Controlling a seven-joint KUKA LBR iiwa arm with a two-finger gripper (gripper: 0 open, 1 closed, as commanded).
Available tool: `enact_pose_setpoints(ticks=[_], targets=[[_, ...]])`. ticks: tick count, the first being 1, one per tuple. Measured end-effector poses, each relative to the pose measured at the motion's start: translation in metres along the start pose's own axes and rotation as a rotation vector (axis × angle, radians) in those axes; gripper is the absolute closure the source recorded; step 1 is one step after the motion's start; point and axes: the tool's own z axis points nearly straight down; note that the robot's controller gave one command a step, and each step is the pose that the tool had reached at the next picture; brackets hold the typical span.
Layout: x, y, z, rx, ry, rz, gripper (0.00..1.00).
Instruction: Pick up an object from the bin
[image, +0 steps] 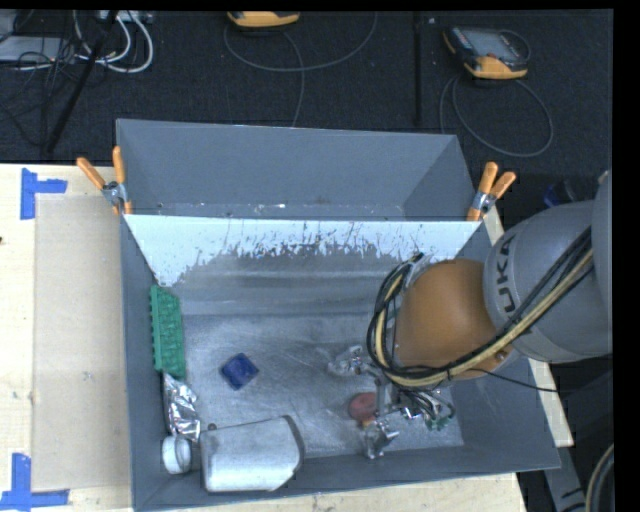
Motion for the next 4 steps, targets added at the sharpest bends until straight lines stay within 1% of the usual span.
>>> enact_pose_setpoints(ticks=[1,2,3,4], targets=[[0.011,-0.056,0.004,0.003,0.002,-0.008,0.00],[0.007,-0.017,0.000,0.007,-0.010,-0.022,0.00],[0.009,-0.047,0.004,0.001,0.002,-0.079,0.00],[0.006,-0.020,0.002,0.008,-0.006,-0.188,0.00]])
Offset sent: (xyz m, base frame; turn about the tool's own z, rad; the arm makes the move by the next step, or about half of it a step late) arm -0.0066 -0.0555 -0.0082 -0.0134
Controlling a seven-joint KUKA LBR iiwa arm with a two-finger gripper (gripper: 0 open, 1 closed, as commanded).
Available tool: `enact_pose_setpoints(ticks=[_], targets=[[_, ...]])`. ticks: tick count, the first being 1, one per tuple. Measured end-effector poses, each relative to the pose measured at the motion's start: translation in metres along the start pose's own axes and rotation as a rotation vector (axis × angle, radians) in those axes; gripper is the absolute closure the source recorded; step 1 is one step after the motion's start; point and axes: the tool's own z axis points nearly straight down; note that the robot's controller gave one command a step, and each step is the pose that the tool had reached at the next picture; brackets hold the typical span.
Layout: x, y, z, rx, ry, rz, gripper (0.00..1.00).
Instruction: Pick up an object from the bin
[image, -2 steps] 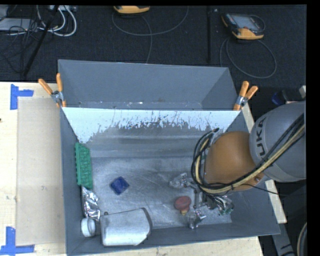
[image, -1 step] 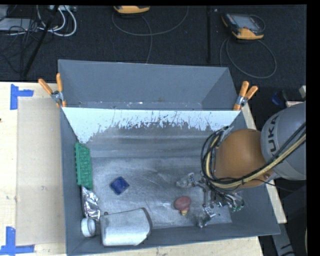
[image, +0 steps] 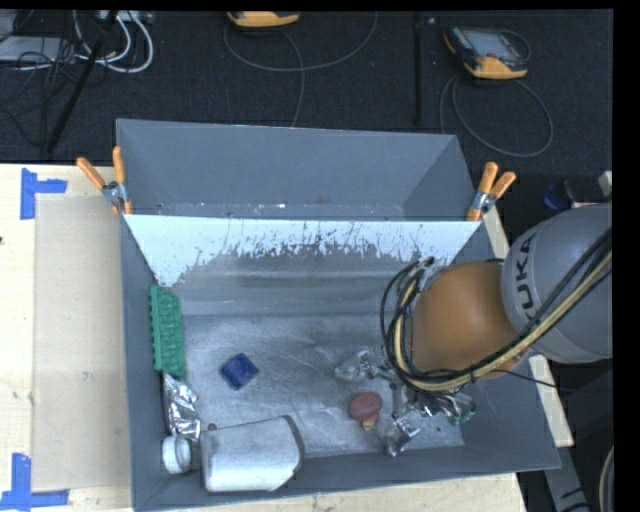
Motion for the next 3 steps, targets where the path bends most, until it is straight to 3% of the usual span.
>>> enact_pose_setpoints(ticks=[1,2,3], targets=[[0.001,-0.010,-0.024,-0.021,0.036,-0.080,0.00],[-0.005,-0.009,0.003,-0.013,0.018,-0.107,0.00],[-0.006,-0.008,0.001,-0.015,0.017,-0.107,1.00]])
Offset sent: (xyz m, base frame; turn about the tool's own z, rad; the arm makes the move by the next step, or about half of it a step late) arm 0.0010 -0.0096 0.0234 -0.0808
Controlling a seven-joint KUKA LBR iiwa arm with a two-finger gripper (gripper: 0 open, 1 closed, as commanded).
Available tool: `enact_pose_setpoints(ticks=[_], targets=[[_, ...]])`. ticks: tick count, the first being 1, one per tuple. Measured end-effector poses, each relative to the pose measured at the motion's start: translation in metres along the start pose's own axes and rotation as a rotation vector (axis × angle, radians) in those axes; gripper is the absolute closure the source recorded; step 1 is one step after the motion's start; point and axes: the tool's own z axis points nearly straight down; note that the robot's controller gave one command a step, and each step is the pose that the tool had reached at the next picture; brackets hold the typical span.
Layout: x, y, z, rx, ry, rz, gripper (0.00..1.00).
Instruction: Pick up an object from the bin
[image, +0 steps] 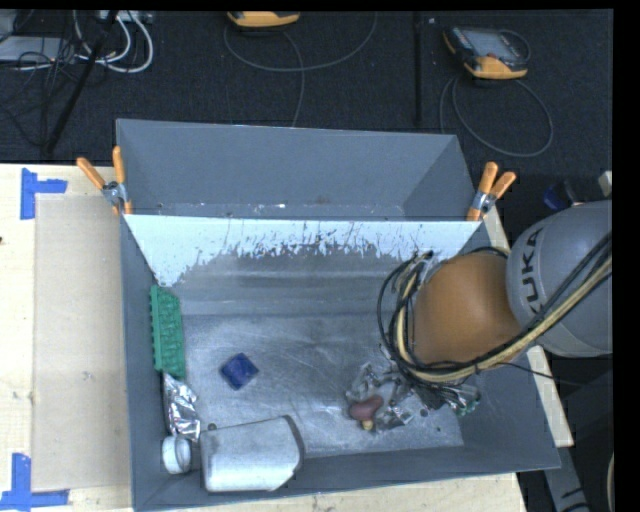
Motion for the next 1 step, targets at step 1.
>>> enact_pose_setpoints(ticks=[1], targets=[[-0.0282,0.0048,-0.1281,-0.005,0.014,-0.056,1.00]])
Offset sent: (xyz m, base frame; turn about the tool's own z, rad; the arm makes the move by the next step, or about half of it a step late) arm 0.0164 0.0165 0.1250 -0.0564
